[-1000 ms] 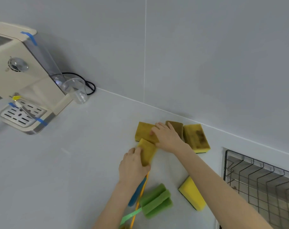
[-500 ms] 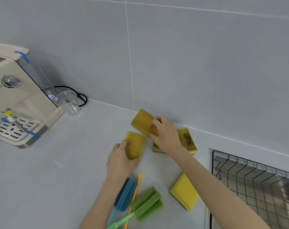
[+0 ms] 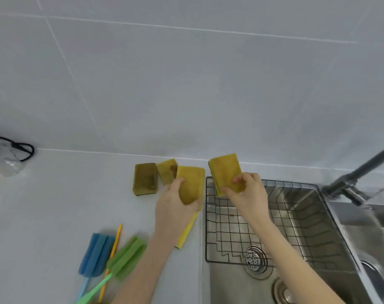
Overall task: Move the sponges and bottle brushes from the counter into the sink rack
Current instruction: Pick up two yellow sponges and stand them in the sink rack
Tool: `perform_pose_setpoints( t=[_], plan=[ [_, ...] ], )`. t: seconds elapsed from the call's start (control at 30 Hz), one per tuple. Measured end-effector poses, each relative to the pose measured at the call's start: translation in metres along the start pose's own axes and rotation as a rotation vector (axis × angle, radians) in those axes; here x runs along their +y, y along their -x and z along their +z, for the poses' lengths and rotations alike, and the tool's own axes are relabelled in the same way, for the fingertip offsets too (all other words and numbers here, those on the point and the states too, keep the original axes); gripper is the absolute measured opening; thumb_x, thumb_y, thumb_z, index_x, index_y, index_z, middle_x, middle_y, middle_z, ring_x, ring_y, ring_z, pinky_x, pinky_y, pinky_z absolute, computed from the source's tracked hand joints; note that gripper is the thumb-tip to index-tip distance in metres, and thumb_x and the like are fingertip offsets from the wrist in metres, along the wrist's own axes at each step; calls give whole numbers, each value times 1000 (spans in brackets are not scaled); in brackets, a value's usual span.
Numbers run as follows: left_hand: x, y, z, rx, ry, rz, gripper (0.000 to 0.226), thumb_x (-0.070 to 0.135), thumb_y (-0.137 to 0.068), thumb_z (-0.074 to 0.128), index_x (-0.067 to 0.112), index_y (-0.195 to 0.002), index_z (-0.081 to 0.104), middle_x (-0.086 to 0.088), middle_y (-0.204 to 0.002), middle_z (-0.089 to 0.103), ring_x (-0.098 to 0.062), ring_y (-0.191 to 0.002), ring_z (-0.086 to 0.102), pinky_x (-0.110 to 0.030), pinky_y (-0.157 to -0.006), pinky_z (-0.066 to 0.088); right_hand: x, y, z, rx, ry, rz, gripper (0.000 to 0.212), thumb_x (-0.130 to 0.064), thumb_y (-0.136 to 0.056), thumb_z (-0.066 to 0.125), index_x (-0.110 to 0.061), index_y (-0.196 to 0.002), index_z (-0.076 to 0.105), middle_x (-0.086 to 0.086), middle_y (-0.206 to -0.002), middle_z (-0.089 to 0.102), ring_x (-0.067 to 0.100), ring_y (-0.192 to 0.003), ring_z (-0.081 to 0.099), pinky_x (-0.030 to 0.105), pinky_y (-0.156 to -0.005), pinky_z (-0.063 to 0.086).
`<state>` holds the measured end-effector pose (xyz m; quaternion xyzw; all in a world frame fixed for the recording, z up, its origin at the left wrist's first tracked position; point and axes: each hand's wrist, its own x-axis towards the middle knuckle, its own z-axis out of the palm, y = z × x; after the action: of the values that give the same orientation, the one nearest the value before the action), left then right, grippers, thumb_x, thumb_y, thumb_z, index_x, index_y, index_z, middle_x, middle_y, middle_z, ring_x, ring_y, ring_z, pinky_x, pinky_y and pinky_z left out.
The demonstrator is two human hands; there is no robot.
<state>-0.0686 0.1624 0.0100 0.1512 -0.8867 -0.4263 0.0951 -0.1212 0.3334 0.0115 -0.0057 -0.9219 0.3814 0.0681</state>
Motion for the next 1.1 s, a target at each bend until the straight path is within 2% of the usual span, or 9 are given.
perform_pose_setpoints(
  t=[0.07,0.17,0.37,0.5,0.6,0.67,0.83,0.97,1.1],
  plan=[
    [14,5,20,-28,1,24,64,30,-67,78,21,-124,49,-6,-123,58,-24,-110,54,-29,-89,42,18,4,-16,16,26,21,32,-32,-67,77,-22,-87,54,-5,-97,48,14,-76,49,25,-56,35],
    [31,9,48,-48,-6,49,63,30,-68,76,21,-124,48,-6,-121,58,-23,-109,54,-22,-82,35,40,7,-35,27,55,64,34,-36,-66,76,-24,-85,51,-6,-95,47,12,-74,49,26,-56,35],
    [45,7,96,-97,-78,32,63,32,-70,75,21,-124,46,-9,-114,57,-25,-102,57,-28,-79,43,78,4,-45,-20,125,137,38,-41,-65,75,-27,-84,47,-7,-93,46,12,-70,49,23,-50,31],
    [40,8,122,-143,-117,-6,62,31,-72,73,18,-125,44,-10,-115,54,-25,-104,54,-30,-81,45,101,1,-37,-76,119,189,39,-43,-65,76,-26,-85,47,-6,-93,47,14,-72,52,24,-51,34],
    [36,7,138,-162,-179,-23,59,31,-72,72,16,-123,45,-10,-112,46,-23,-99,51,-25,-71,40,119,-3,-27,-115,99,225,40,-43,-64,77,-24,-85,48,-4,-92,49,13,-69,50,21,-47,32],
    [32,4,147,-157,-218,-28,56,31,-72,72,13,-119,47,-10,-111,42,-21,-99,48,-22,-71,36,129,-6,-17,-144,102,263,40,-42,-65,76,-24,-86,49,-3,-93,50,12,-69,50,21,-47,33],
    [24,-5,164,-165,-338,-61,50,35,-75,69,11,-113,48,-10,-113,41,-21,-96,49,-22,-68,38,145,-9,8,-198,104,334,41,-41,-67,75,-20,-93,50,0,-99,51,15,-75,55,29,-60,50],
    [19,-12,179,-177,-384,-57,43,31,-75,69,8,-106,51,-11,-108,41,-22,-94,48,-26,-66,44,153,-11,25,-233,122,350,43,-44,-67,74,-22,-94,48,0,-101,50,16,-76,54,28,-58,46],
    [15,-12,187,-206,-433,-24,36,32,-79,66,9,-102,51,-10,-110,40,-21,-96,49,-24,-58,46,156,-15,33,-222,135,344,45,-44,-68,74,-20,-96,49,1,-102,49,17,-74,54,28,-59,46]
  ],
)
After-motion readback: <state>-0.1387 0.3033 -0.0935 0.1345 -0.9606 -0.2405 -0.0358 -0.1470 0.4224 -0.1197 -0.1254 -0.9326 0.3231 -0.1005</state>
